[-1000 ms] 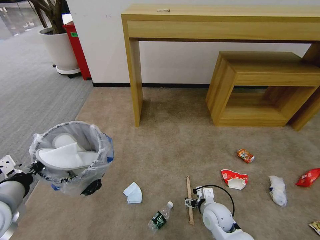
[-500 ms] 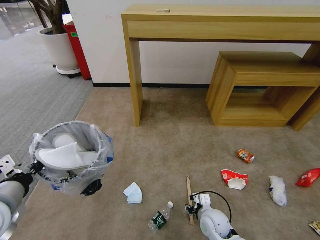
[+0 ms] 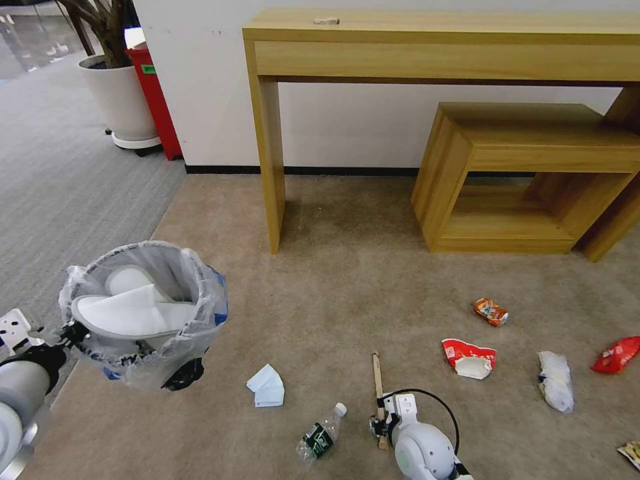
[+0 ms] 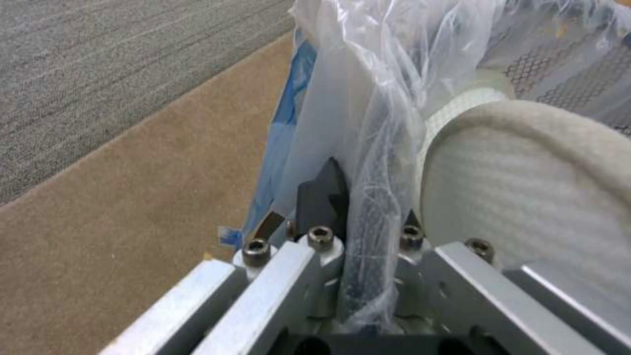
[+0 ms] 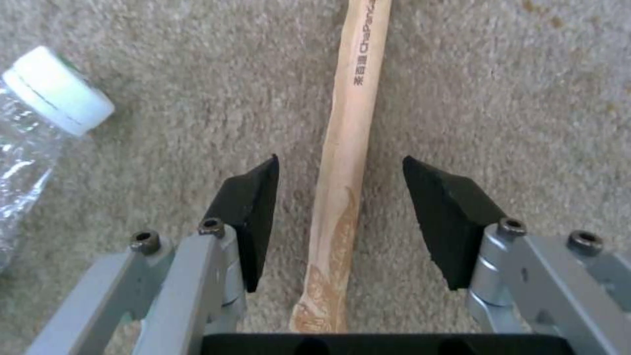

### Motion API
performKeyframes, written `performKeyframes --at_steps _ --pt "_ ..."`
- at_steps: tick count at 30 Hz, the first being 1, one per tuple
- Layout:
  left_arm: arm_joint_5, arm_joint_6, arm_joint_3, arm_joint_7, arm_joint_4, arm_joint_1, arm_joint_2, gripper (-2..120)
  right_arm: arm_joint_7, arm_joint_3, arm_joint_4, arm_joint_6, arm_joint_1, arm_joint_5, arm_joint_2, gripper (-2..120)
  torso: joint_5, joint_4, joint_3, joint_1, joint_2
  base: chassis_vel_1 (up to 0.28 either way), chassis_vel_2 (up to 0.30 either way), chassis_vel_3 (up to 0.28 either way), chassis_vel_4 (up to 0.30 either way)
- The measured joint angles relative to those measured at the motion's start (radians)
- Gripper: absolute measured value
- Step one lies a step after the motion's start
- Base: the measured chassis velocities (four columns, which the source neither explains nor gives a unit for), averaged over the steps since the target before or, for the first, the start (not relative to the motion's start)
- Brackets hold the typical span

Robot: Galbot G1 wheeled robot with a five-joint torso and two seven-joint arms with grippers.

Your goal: Pick up the trash bin and place the garbage on the floor into it.

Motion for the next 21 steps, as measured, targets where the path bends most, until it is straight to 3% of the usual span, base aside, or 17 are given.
performKeyframes --at_steps 9,15,17,19,21 --pt "-0.002 0.0 -0.001 0.001 0.0 -0.003 0.004 1 -0.001 0.001 -0.012 0.0 0.002 -0.002 0.008 41 0.0 0.0 0.0 0.0 0.0 0.0 0.0 0.0 0.0" --pt "-0.003 0.0 0.004 0.001 0.006 -0.009 0.005 1 -0.001 0.001 -0.014 0.0 0.005 -0.001 0.005 16 0.0 -0.0001 0.0 0.0 0.0 0.0 0.0 0.0 0.0" --pt "-0.003 0.0 0.005 0.001 0.007 -0.009 0.005 1 -0.001 0.001 -0.014 0.0 0.005 -0.001 0.005 14 0.0 0.0 0.0 0.0 0.0 0.0 0.0 0.0 0.0" --pt "-0.002 0.0 0.006 0.001 0.013 -0.011 0.005 1 -0.002 0.001 -0.018 0.0 0.008 -0.001 0.003 1 0.0 0.0 0.0 0.0 0.0 0.0 0.0 0.0 0.0" --pt "-0.002 0.0 0.006 0.001 0.013 -0.011 0.005 1 -0.003 0.001 -0.018 0.0 0.008 -0.001 0.003 0 0.0 0.0 0.0 0.0 0.0 0.0 0.0 0.0 0.0"
